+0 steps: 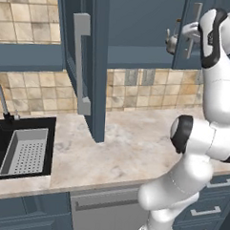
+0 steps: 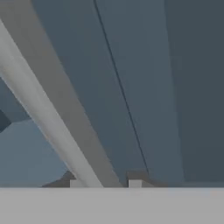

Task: Open the cabinet, pick the kettle from the cabinet, and place it in the sink.

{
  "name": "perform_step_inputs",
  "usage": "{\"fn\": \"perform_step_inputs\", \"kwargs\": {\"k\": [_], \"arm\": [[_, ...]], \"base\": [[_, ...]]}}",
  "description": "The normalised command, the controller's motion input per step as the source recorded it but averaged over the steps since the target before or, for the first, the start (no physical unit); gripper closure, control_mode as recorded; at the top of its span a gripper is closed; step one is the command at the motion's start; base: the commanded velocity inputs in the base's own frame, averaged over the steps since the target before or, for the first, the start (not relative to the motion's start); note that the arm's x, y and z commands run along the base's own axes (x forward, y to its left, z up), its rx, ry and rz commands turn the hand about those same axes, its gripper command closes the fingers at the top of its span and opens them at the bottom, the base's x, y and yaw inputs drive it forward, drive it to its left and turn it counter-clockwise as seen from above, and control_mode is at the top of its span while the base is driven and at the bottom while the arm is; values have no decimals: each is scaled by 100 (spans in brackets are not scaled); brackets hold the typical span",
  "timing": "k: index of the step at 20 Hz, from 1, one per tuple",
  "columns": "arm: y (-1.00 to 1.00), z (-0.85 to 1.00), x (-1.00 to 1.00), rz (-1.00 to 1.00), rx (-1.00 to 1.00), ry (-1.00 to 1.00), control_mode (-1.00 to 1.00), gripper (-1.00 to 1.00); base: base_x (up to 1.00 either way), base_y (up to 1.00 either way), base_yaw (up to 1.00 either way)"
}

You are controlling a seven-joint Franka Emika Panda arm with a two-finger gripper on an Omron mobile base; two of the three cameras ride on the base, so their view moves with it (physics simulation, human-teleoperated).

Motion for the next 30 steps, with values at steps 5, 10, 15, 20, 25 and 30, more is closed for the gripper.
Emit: {"fn": "perform_step_inputs", "kwargs": {"k": [5, 10, 15, 20, 25, 30], "arm": [[22, -4, 1, -11, 0, -16, -100, 100], [8, 0, -14, -2, 0, -5, -100, 100], [-7, 0, -38, 1, 0, -3, -100, 100], [-20, 0, -44, 6, 0, 0, -100, 100], [-27, 0, -49, 6, 0, 0, -100, 100], [-35, 0, -52, 2, 1, 0, -100, 100]], "base": [[0, 0, 0], [0, 0, 0], [0, 0, 0], [0, 0, 0], [0, 0, 0], [0, 0, 0]]}}
